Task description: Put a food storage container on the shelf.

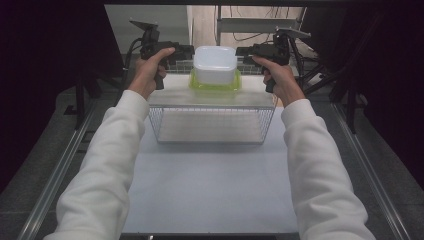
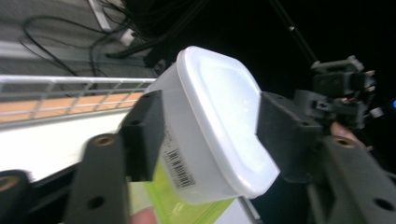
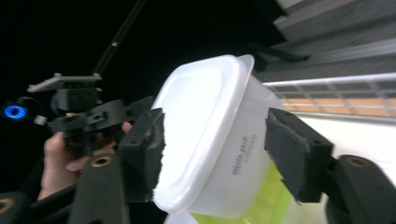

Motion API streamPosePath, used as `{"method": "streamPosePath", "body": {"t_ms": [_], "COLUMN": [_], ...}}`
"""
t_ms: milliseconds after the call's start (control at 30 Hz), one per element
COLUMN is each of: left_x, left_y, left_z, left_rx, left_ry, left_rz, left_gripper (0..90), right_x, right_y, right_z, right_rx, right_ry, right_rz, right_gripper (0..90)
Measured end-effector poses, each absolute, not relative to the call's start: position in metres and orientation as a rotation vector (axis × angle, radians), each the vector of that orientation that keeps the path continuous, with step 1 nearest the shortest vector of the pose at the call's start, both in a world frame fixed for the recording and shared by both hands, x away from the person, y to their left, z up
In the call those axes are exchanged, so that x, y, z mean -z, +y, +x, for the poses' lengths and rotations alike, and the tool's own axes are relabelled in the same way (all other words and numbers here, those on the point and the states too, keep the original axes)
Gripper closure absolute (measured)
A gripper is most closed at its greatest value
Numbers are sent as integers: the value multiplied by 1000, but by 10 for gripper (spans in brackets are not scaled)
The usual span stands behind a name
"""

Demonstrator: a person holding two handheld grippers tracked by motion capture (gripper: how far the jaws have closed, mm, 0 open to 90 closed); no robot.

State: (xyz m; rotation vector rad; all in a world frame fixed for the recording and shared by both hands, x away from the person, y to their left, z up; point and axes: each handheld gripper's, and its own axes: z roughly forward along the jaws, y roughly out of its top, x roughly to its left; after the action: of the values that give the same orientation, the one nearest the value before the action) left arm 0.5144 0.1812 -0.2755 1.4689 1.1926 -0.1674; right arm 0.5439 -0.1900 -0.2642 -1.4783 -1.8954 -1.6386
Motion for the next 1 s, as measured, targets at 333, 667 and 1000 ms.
{"method": "streamPosePath", "body": {"t_ms": [333, 667, 1000], "left_x": [275, 283, 301], "left_y": [185, 194, 196], "left_z": [486, 446, 398], "left_rx": [25, -68, -145], "left_ry": [1129, 1060, 1023], "left_rz": [1555, 1614, 1685], "left_gripper": [277, 274, 263], "right_x": [257, 264, 270], "right_y": [-199, -208, -218], "right_z": [516, 488, 443], "right_rx": [1746, 1749, 1780], "right_ry": [-2109, -2235, -2364], "right_rz": [-1372, -1293, -1227], "right_gripper": [336, 333, 311]}}
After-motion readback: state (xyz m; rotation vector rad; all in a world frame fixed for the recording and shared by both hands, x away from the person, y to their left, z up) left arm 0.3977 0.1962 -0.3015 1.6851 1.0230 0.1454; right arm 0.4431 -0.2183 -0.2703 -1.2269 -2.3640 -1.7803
